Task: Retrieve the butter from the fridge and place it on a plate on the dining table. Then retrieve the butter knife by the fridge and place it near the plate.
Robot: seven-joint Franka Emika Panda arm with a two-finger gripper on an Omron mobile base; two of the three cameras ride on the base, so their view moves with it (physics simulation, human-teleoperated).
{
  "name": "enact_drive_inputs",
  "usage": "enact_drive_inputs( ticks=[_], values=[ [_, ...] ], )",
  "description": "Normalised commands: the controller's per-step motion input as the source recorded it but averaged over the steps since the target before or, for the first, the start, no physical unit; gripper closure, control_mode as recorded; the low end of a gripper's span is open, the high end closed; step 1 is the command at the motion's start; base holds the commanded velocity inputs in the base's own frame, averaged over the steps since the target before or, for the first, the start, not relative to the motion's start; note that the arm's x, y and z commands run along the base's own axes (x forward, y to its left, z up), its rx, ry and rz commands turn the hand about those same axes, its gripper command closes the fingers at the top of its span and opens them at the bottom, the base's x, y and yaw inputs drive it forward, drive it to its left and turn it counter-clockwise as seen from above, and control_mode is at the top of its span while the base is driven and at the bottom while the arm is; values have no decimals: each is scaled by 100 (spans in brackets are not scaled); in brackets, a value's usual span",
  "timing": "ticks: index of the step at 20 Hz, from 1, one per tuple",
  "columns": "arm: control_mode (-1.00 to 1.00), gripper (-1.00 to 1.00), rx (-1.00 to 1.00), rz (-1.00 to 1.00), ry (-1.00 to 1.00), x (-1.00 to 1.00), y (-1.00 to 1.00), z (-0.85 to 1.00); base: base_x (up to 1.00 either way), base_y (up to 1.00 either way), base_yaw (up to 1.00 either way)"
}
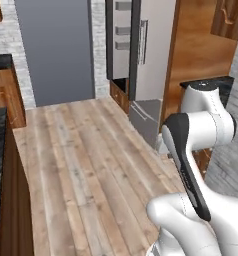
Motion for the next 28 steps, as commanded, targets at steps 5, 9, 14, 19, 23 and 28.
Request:
enact_drive_inputs(
  ticks=[5,9,14,19,23,28],
  values=[
    [100,-100,0,0,0,0,0,0,100,-9,-12],
    [100,-100,0,0,0,0,0,0,100,-12,-31],
    [100,-100,0,0,0,0,0,0,100,4,-59],
    [100,-100,0,0,0,0,0,0,100,57,-74],
    [100,-100,0,0,0,0,0,0,81,54,-85],
    [100,-100,0,0,0,0,0,0,73,57,-75]
  ],
)
